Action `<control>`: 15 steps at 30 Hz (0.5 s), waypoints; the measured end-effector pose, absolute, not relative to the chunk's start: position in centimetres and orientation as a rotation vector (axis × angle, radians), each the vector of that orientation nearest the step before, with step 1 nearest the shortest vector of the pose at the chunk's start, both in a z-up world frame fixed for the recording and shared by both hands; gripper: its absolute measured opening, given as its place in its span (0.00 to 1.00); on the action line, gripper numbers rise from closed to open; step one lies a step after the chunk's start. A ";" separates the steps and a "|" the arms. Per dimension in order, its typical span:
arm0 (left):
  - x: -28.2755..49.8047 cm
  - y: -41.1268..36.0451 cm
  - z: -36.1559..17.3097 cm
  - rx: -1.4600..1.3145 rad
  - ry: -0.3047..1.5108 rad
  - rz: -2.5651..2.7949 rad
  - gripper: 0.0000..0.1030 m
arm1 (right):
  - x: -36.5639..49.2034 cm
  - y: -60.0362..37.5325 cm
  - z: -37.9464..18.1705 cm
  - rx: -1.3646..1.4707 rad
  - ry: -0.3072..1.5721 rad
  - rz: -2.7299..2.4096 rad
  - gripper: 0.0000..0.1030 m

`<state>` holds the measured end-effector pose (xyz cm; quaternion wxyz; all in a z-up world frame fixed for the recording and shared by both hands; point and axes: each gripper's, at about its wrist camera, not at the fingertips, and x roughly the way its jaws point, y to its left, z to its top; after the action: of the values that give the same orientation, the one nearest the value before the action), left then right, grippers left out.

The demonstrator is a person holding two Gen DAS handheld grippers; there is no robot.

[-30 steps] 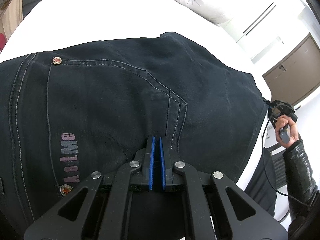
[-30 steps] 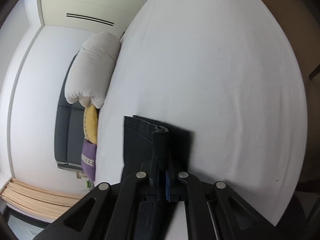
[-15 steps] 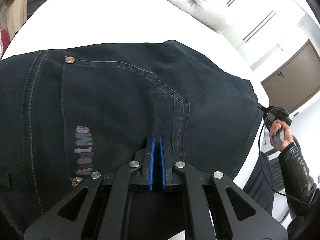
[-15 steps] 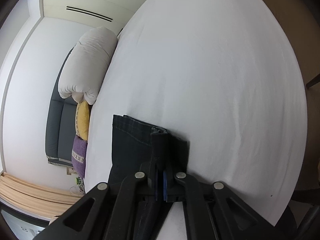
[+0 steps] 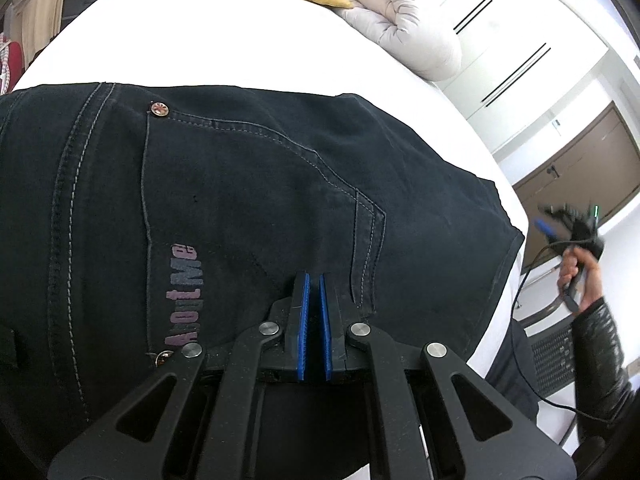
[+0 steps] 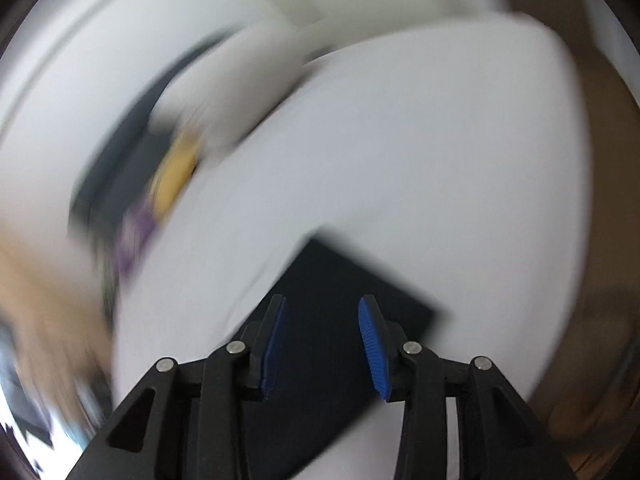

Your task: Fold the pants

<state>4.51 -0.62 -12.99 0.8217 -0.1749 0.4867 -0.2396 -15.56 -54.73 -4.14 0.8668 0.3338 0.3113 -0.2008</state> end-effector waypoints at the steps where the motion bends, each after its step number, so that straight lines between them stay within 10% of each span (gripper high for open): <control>1: 4.5 -0.7 -13.0 -0.373 1.035 -0.510 0.05 | -12.9 -52.7 -3.5 0.586 0.730 -0.356 0.40; 5: 4.5 -0.5 -13.2 -0.376 1.035 -0.511 0.05 | -4.9 -46.7 -4.8 0.390 0.961 -0.176 0.13; 15: 4.3 -0.5 -13.3 -0.385 1.026 -0.517 0.05 | 1.4 -48.8 -12.9 0.510 1.095 -0.225 0.00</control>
<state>4.33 -0.48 -13.28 0.8220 -0.1811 0.4821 -0.2430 1.44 -48.80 -12.90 0.8170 0.2393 0.5139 -0.1056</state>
